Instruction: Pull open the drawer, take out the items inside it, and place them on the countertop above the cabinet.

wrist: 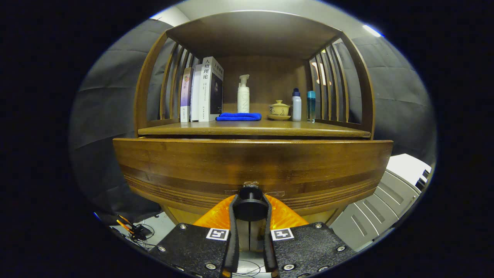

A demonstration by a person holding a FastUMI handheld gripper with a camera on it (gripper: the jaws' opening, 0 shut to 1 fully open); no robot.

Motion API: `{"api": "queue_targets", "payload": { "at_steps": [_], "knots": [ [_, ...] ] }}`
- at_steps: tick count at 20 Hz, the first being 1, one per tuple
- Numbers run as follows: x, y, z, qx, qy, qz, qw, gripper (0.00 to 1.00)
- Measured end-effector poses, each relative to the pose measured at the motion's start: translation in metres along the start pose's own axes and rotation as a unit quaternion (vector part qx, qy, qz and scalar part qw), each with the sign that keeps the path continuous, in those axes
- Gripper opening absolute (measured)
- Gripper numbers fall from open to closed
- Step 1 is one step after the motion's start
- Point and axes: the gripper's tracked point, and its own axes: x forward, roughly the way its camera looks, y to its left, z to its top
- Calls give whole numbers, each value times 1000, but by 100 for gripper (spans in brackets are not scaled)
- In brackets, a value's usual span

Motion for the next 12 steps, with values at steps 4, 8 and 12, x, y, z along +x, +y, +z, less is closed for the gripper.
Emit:
{"api": "queue_targets", "payload": {
  "at_steps": [4,8,12],
  "knots": [
    [-28,-1,-6,12,11,4,1000,26],
    [-54,0,-18,3,28,13,1000,26],
    [-77,1,-25,10,36,9,999,26]
  ]
}}
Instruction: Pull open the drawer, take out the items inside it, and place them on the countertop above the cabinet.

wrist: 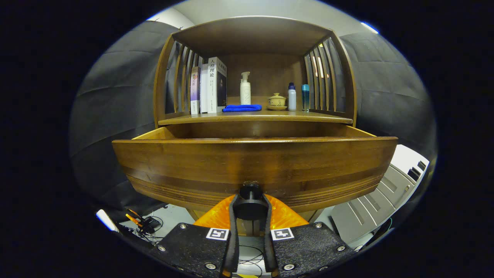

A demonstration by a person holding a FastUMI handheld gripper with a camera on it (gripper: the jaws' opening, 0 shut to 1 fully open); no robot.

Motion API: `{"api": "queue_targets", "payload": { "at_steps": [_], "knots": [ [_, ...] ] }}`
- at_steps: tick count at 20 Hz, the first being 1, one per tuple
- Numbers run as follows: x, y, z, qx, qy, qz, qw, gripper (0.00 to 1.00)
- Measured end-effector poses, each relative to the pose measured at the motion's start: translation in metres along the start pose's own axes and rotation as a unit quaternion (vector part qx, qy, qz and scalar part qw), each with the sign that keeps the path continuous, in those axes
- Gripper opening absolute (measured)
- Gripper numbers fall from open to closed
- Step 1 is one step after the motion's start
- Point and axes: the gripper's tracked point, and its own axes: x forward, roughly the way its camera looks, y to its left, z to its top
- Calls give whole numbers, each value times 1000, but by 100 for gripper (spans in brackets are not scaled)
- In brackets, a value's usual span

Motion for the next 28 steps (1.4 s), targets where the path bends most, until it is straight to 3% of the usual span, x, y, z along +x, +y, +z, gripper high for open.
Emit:
{"api": "queue_targets", "payload": {
  "at_steps": [15,17,21,24,28],
  "knots": [
    [-55,11,-25,8,27,7,1000,26],
    [-63,16,-23,3,38,23,999,40],
    [-90,11,40,11,-30,35,999,71],
    [-96,2,79,36,-43,24,998,96],
    [-83,-16,124,27,-13,6,1000,95]
  ]
}}
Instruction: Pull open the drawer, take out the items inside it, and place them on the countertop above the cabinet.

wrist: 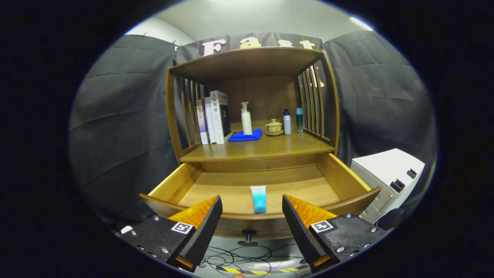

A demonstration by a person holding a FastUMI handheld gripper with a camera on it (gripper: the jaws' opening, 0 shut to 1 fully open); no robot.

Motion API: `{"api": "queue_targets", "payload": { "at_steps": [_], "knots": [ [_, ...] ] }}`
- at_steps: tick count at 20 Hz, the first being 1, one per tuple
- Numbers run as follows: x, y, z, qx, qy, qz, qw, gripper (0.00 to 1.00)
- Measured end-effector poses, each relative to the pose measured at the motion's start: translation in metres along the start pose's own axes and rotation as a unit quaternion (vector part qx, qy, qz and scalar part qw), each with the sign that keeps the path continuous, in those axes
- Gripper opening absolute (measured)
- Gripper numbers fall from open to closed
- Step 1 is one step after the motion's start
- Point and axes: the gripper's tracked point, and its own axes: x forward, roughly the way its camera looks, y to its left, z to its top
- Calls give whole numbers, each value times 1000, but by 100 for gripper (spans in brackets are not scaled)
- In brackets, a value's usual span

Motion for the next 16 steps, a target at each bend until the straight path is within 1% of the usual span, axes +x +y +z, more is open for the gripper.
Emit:
{"api": "queue_targets", "payload": {
  "at_steps": [2,5,7,10,13,16],
  "knots": [
    [18,-12,15,-8,24,-27,999,95],
    [50,-19,21,10,70,-54,996,95],
    [74,-27,9,13,114,-76,990,95],
    [109,-29,-7,10,169,-98,981,95],
    [138,-20,-37,15,243,-105,964,95],
    [153,-16,-69,-6,292,-106,950,96]
  ]
}}
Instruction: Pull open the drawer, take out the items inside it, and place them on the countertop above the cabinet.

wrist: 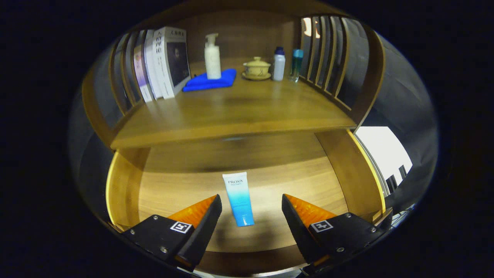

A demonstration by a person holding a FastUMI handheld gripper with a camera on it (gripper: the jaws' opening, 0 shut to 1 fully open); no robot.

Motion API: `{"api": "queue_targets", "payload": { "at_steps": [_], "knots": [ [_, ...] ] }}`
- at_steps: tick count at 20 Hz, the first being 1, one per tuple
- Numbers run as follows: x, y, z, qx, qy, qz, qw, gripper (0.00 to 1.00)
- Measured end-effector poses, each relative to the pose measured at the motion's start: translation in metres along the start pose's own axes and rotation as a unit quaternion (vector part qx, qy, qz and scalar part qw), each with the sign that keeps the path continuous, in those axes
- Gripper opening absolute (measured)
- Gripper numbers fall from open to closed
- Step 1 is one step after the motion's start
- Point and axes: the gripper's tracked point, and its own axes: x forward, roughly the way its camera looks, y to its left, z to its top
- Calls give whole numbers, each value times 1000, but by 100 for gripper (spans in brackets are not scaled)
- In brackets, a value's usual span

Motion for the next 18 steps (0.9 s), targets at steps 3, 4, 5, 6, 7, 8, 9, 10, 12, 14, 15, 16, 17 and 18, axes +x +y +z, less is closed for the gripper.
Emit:
{"api": "queue_targets", "payload": {
  "at_steps": [3,4,5,6,7,8,9,10,12,14,15,16,17,18],
  "knots": [
    [23,12,-17,2,49,11,999,96],
    [28,16,-22,-2,60,15,998,96],
    [31,17,-23,-10,67,12,998,96],
    [33,17,-24,-13,74,6,997,95],
    [35,20,-25,-15,81,10,997,95],
    [38,22,-29,-16,90,12,996,93],
    [40,24,-32,-19,99,15,995,92],
    [43,26,-35,-21,104,16,994,87],
    [47,26,-39,-18,114,19,993,78],
    [52,23,-42,-23,126,13,992,70],
    [53,21,-43,-26,128,15,991,66],
    [57,24,-43,-19,122,25,992,58],
    [58,25,-43,-11,115,28,993,52],
    [54,25,-40,-12,109,30,994,46]
  ]
}}
